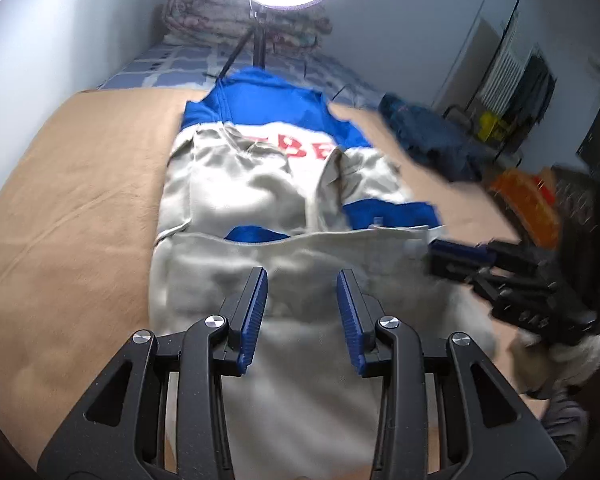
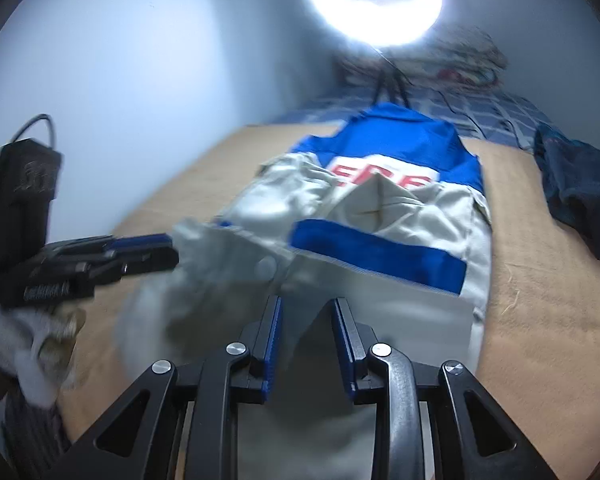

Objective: Fold large clothes

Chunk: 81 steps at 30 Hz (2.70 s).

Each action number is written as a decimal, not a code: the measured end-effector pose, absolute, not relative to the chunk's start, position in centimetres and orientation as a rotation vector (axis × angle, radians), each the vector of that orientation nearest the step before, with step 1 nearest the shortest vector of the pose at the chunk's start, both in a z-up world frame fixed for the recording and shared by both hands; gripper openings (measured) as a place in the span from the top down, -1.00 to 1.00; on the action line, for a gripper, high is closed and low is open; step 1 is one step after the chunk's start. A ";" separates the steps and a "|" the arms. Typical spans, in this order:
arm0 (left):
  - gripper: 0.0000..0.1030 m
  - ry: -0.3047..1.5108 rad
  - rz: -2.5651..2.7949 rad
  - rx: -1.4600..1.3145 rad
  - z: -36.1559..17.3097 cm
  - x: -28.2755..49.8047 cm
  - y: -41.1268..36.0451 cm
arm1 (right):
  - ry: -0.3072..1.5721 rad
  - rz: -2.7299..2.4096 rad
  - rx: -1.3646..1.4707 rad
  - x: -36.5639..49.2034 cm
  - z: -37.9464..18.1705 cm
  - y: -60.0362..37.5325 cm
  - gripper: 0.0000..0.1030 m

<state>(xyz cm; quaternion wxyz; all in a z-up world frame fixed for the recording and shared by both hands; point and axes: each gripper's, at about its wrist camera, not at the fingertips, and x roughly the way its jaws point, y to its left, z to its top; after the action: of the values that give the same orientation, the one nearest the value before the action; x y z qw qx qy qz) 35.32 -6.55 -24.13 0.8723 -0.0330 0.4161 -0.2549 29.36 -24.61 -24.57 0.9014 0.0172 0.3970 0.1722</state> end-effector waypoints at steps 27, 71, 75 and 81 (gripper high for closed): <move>0.28 1.029 -0.416 -0.101 -29.1 36.1 -0.6 | 0.972 0.146 0.050 31.4 -27.5 -29.5 0.75; -0.09 1.127 -0.423 -0.440 -30.8 67.3 -1.8 | 0.950 0.071 0.256 57.5 -29.0 -39.3 -0.17; -0.09 1.115 -0.442 -0.383 -31.1 68.8 -3.3 | 0.951 0.059 0.340 59.3 -31.2 -40.6 -0.18; -0.09 1.080 -0.436 -0.171 -31.0 70.2 -7.1 | 0.957 0.080 0.211 62.4 -30.9 -39.5 -0.23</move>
<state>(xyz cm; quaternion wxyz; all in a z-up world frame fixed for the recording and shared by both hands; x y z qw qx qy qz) 70.18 -7.09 -30.97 0.8318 -0.0805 0.5092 -0.2056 62.41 -39.46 -30.90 0.8816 0.1012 0.4594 0.0383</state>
